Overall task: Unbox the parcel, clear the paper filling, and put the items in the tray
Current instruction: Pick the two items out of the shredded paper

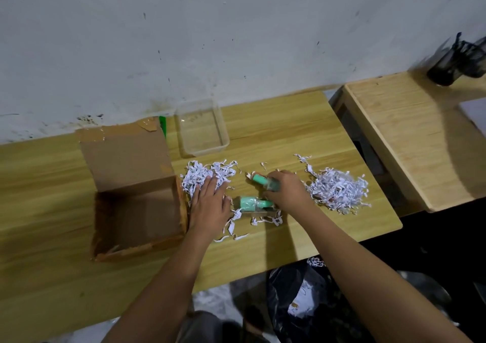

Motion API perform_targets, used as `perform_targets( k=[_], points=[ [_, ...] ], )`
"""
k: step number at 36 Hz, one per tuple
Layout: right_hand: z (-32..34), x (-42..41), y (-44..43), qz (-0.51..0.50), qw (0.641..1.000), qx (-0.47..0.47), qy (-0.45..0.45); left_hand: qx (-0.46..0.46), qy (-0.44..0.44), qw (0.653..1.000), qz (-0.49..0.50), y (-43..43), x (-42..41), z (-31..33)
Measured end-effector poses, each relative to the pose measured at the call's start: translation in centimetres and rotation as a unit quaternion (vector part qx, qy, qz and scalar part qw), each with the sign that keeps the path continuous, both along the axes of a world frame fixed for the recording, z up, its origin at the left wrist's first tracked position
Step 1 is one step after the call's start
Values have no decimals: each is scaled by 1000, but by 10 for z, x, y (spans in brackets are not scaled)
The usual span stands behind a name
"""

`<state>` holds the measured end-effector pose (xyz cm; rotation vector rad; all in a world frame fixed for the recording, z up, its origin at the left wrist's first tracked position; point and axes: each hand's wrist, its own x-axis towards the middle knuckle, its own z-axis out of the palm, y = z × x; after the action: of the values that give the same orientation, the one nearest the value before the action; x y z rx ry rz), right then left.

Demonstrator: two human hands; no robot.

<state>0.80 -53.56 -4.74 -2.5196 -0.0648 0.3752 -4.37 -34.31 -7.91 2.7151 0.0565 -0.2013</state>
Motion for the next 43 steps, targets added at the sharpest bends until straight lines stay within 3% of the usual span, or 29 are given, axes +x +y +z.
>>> perform_targets(
  k=[8, 16, 26, 33, 43],
  points=[
    [13, -1, -5, 58, 996, 59, -39, -6, -8, 1000, 12, -3, 3, 4],
    [34, 3, -2, 26, 987, 133, -88, 19, 15, 1000, 6, -5, 2, 7],
    [54, 30, 9, -91, 966, 221, -98, 42, 37, 998, -34, 2, 14, 14],
    [59, 44, 29, -200, 930, 300, -69, 25, 28, 999, -37, 5, 24, 16],
    [20, 32, 45, -296, 911, 286, -17, -29, -26, 998, -56, -2, 40, 18]
  ],
)
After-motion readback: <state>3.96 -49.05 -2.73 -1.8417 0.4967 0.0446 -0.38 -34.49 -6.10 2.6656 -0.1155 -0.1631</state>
